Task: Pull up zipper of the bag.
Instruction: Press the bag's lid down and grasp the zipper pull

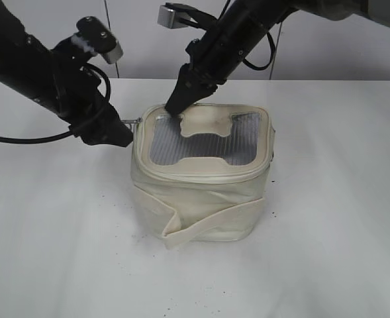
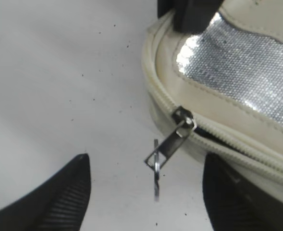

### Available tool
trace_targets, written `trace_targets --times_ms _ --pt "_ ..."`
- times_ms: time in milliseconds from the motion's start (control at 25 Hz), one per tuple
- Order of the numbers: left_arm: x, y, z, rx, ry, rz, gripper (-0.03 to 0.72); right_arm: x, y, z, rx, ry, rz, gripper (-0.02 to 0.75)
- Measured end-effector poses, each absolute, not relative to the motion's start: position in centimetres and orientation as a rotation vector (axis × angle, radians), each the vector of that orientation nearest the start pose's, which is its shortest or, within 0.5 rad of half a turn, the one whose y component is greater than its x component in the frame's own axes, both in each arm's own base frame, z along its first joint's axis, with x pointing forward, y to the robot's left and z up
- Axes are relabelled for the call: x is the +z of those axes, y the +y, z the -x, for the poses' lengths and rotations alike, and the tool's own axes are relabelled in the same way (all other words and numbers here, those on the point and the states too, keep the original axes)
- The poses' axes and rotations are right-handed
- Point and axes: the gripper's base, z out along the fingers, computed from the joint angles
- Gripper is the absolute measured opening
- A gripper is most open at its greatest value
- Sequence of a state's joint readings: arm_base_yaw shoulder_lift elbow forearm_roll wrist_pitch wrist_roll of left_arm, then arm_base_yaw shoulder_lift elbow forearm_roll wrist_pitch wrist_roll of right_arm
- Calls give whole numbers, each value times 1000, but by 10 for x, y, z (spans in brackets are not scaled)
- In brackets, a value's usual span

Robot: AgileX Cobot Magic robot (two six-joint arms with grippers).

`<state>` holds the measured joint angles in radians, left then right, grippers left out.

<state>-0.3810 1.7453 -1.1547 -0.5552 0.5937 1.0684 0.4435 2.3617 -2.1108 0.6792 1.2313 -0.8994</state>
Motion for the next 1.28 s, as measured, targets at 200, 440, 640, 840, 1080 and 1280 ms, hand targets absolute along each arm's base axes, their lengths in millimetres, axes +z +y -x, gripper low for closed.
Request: trace_targets --times_ms 200,440,640,840,1080,1280 --pt "212 -162 -334 -301 2209 -1286 475 204 262 -427 847 2256 1489 39" --pt "216 -163 -336 -297 2197 -1289 104 204 262 -427 848 2258 1487 39" --pt "214 -163 -332 -326 2221 -1332 -3 204 263 -426 848 2258 1488 39" --pt "216 -163 -325 -372 2248 -1387 -3 204 263 -426 855 2283 1461 39" --pt "222 -162 -312 -455 2291 -1449 -3 204 263 -426 867 2328 1412 39" --pt "222 -162 -302 -543 2360 -1490 -3 204 263 -426 870 2346 1392 39"
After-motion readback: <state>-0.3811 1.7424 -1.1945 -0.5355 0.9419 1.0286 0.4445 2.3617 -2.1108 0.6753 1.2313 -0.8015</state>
